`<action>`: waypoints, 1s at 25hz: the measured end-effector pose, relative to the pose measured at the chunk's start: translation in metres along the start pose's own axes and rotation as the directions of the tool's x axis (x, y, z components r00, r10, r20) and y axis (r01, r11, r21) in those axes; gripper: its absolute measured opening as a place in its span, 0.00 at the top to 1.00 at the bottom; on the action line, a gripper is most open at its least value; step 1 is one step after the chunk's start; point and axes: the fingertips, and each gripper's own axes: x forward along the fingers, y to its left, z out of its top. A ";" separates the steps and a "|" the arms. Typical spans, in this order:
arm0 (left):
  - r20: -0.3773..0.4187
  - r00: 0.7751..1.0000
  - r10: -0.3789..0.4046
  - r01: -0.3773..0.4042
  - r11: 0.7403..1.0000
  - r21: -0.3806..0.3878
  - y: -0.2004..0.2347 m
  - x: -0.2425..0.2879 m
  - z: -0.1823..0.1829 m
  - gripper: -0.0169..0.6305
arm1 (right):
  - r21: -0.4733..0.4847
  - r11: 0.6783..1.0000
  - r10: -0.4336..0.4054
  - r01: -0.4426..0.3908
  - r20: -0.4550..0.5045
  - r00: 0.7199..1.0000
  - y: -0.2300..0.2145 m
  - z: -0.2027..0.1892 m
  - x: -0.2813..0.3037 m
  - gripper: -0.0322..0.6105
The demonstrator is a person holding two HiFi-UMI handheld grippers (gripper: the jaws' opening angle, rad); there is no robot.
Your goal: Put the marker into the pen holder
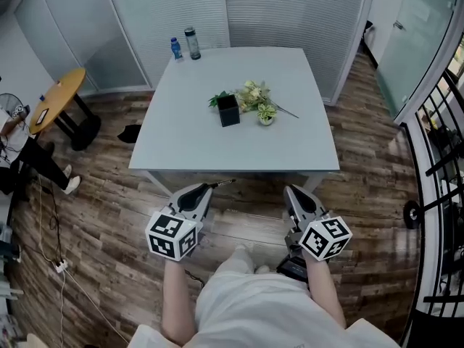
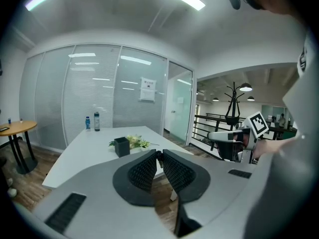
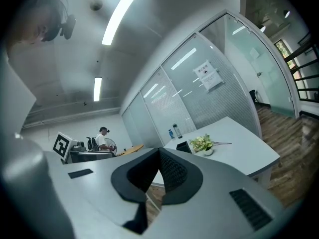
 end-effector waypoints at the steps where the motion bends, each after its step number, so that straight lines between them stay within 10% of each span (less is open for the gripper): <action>1: -0.001 1.000 0.004 -0.004 1.000 -0.001 0.004 0.001 0.001 0.90 | 0.001 1.000 0.001 -0.001 -0.001 1.000 -0.001 0.000 0.004 0.93; 11: -0.010 1.000 0.001 -0.001 1.000 -0.028 0.054 0.068 0.009 0.90 | 0.015 0.999 -0.038 0.039 -0.045 0.998 -0.054 0.000 0.063 0.93; 25: -0.021 0.997 -0.076 0.075 0.996 -0.037 0.230 0.225 0.079 0.91 | 0.031 0.995 -0.090 0.094 -0.104 0.991 -0.116 0.041 0.286 0.93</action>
